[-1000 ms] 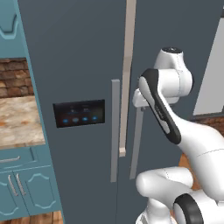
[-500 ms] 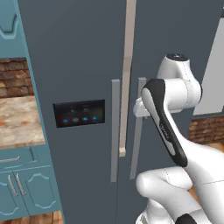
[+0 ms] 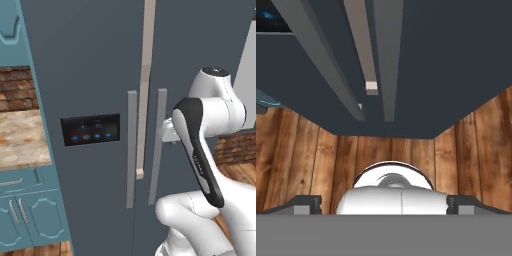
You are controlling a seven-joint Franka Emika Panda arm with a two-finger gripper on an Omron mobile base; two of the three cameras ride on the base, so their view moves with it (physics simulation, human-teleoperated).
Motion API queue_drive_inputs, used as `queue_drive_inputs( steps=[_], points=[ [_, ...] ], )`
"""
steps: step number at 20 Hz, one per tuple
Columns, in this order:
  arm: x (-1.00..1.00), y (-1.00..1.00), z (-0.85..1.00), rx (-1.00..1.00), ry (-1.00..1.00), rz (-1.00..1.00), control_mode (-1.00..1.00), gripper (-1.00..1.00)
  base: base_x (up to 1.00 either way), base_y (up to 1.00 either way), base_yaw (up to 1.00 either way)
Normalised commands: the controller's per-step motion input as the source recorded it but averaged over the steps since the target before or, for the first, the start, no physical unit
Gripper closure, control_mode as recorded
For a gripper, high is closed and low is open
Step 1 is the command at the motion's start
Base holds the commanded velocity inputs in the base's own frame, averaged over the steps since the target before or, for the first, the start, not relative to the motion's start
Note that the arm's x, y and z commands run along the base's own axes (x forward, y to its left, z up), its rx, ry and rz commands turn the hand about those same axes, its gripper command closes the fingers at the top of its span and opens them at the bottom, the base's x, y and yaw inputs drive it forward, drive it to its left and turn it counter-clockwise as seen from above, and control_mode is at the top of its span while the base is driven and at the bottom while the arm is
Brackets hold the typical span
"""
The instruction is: Open the freezer door, pick up the ice cube tray from the freezer, and place it on the dining counter.
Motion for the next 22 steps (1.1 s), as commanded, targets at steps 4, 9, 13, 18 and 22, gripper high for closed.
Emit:
queue_drive_inputs(
  steps=[4,9,13,18,22],
  points=[
    [-0.47,-0.09,0.0,0.0,0.0,0.0,-1.0,-1.0,0.0,0.0,0.0],
    [-0.39,-0.06,-0.01,0.0,0.0,0.0,-1.0,-1.0,0.0,0.0,0.0],
    [-0.1,0.0,0.0,0.0,0.0,0.0,-1.0,-1.0,0.0,0.0,0.0],
    [-0.08,0.0,0.0,0.0,0.0,0.0,-1.0,-1.0,0.0,0.0,0.0],
    [-0.04,0.0,0.0,0.0,0.0,0.0,1.0,-1.0,0.0,-0.05,0.0]
  ],
)
